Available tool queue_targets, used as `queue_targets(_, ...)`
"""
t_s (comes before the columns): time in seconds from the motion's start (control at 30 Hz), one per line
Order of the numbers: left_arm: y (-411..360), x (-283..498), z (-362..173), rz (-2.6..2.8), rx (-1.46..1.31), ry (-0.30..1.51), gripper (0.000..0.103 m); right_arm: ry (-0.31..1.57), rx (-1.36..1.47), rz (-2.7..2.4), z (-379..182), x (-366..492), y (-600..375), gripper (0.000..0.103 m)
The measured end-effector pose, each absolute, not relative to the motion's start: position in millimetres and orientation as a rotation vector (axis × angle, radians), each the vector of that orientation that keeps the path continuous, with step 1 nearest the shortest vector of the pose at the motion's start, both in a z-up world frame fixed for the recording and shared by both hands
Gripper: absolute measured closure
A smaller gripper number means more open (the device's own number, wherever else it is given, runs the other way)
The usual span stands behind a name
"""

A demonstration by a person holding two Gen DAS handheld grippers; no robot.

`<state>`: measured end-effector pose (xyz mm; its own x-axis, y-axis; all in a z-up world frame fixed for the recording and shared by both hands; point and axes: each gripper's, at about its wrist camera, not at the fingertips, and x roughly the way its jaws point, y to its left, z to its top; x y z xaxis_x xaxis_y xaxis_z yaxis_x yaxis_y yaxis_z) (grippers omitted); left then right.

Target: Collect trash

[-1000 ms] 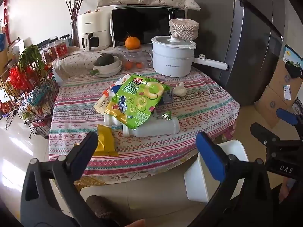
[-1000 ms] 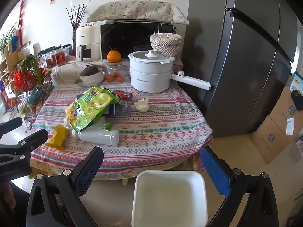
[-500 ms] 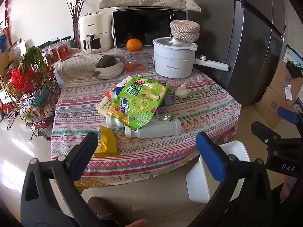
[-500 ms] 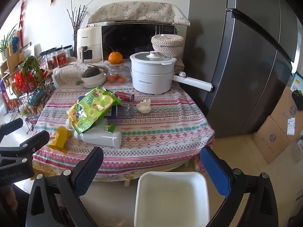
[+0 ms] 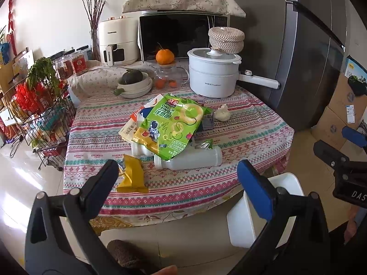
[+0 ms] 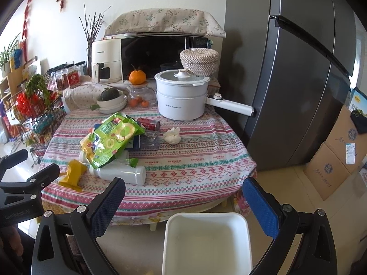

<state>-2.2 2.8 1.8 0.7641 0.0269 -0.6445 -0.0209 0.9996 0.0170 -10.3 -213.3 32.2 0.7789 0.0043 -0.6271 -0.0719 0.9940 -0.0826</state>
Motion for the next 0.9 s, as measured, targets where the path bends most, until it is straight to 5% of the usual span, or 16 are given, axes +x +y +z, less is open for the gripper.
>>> queue_targets(0.9, -1.2, -4.9, 3.5, 0.025, 0.018, 0.681, 0.000, 0.640, -0.084, 0.036, 41.6, -15.9, -220.5, 0.000)
